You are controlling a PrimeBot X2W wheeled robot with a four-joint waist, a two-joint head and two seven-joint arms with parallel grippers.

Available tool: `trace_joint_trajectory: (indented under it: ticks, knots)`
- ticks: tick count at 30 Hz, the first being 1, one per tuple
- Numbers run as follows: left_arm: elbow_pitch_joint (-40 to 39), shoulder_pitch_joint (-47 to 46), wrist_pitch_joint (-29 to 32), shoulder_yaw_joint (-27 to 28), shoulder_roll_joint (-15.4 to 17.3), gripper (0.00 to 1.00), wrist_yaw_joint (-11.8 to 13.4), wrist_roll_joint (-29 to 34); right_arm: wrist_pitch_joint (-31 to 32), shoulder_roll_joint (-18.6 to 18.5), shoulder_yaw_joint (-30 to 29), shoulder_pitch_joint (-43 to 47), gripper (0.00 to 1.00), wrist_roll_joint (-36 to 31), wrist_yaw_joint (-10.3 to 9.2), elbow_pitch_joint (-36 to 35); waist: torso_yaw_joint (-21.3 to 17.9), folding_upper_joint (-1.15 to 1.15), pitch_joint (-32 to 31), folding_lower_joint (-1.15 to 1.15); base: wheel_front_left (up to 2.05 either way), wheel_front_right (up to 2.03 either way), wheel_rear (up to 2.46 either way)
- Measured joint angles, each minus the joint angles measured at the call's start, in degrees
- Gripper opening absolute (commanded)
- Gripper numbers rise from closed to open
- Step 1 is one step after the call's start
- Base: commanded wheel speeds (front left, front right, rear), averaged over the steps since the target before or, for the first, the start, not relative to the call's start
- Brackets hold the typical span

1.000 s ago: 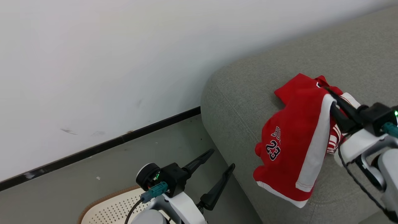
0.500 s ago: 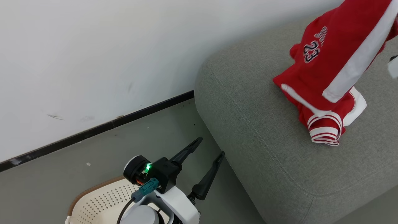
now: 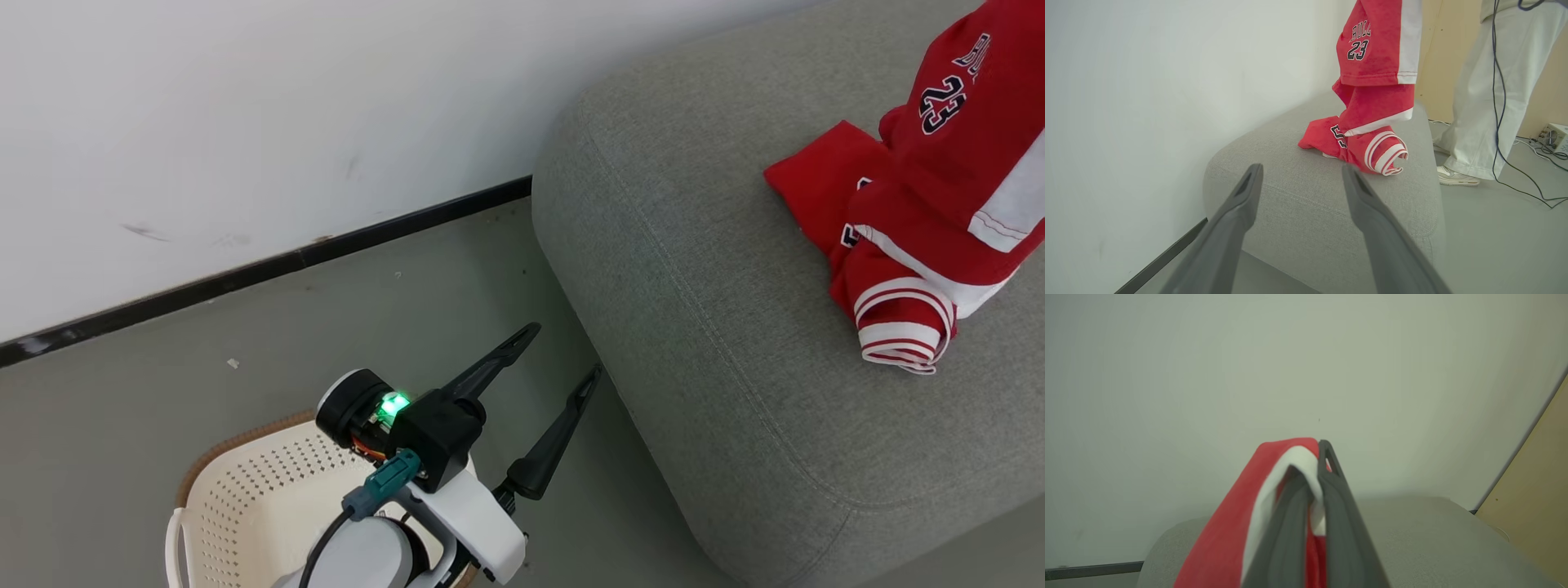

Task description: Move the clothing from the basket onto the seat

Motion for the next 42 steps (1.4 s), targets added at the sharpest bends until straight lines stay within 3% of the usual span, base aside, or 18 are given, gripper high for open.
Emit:
trace_joint_trajectory:
  ticks: [10, 19, 34, 37, 39, 42]
  knots:
    - [-2.7, -1.4, 2.0, -0.3, 1.3, 1.00, 0.0, 0.8, -3.2, 0.3, -1.1, 0.5, 0.00, -0.4, 0.00, 4.6, 1.4, 0.00, 4.2, 0.00, 0.00, 0.00, 0.00]
    - [-4.3, -2.3, 3.5, -0.3, 3.3, 1.00, -0.2, 1.0, -7.2, 3.3, -4.2, 9.5, 0.00, -1.3, 0.00, 13.5, 2.1, 0.00, 8.0, 0.00, 0.00, 0.00, 0.00]
    - [-5.5, -3.2, 5.0, 0.1, 5.0, 1.00, -0.7, 1.4, -9.3, 9.5, -3.4, 11.2, 0.00, -7.1, 0.00, 20.0, 2.2, 0.00, 10.3, 0.00, 0.00, 0.00, 0.00]
    - [-5.6, -3.2, 5.0, 0.3, 5.1, 1.00, -0.7, 1.4, -9.6, 10.9, -2.8, 11.4, 0.45, -7.3, 0.00, 20.0, 2.0, 0.00, 10.3, 0.00, 0.00, 0.00, 0.00]
    - [-5.6, -3.2, 5.0, 0.5, 5.1, 1.00, -0.7, 1.4, -9.7, 11.0, -2.6, 11.5, 1.00, -7.5, 0.00, 19.9, 1.8, 0.00, 10.3, 0.00, 0.00, 0.00, 0.00]
    - [-5.5, -3.2, 4.9, 0.6, 5.1, 1.00, -0.7, 1.3, -10.0, 10.5, -2.5, 12.4, 1.00, -7.7, 0.00, 20.0, 1.4, 0.00, 10.2, 0.00, 0.00, 0.00, 0.00]
